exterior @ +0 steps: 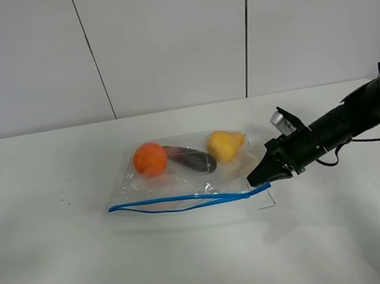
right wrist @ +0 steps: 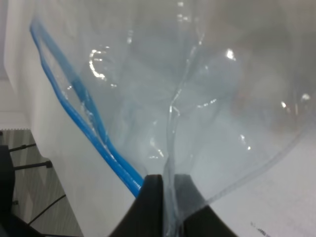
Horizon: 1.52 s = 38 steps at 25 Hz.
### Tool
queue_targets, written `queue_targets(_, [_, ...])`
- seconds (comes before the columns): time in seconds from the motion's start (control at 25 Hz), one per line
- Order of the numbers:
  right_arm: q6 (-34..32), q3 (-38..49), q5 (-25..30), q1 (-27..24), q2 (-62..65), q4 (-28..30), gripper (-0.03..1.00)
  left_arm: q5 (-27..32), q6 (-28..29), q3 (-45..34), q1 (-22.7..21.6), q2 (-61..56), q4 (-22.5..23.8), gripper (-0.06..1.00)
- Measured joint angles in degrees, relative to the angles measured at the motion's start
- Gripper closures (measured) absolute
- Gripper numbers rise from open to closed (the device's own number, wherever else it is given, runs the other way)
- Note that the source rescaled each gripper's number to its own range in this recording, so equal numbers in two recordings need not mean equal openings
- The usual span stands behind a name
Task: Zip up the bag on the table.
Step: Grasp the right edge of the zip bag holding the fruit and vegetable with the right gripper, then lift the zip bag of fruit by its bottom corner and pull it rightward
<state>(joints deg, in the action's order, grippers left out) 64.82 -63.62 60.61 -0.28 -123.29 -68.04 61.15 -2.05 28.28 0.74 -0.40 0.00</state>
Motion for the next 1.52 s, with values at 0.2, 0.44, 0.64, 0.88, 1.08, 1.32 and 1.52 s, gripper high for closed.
queue_targets(0.2, [0.0,0.0,0.5,0.0,0.0,0.0,0.97,0.0,0.0,0.0,0.0,0.0,0.0,0.14])
queue_targets(0.44, [-0.3,0.0,2.0,0.0,0.0,-0.4,0.97,0.0,0.0,0.0,0.0,0.0,0.0,0.14])
queue_targets(0.64, [-1.0,-0.1,5.3,0.0,0.0,-1.9,0.97,0.0,0.0,0.0,0.0,0.0,0.0,0.14])
queue_targets(0.88, [-5.5,-3.2,8.2,0.0,0.0,-2.4,0.97,0.0,0.0,0.0,0.0,0.0,0.0,0.14])
queue_targets(1.08, [-9.2,-5.2,8.2,0.0,1.7,-1.7,0.97,0.0,0.0,0.0,0.0,0.0,0.4,0.14])
queue_targets(1.32, [-11.8,-5.4,8.3,0.0,7.5,-0.8,0.97,-0.1,0.0,0.0,0.0,0.0,0.4,0.14])
queue_targets(1.52, [-13.3,-5.4,8.3,0.0,8.8,0.1,0.97,-1.6,-2.3,3.2,0.0,2.0,-0.6,0.14])
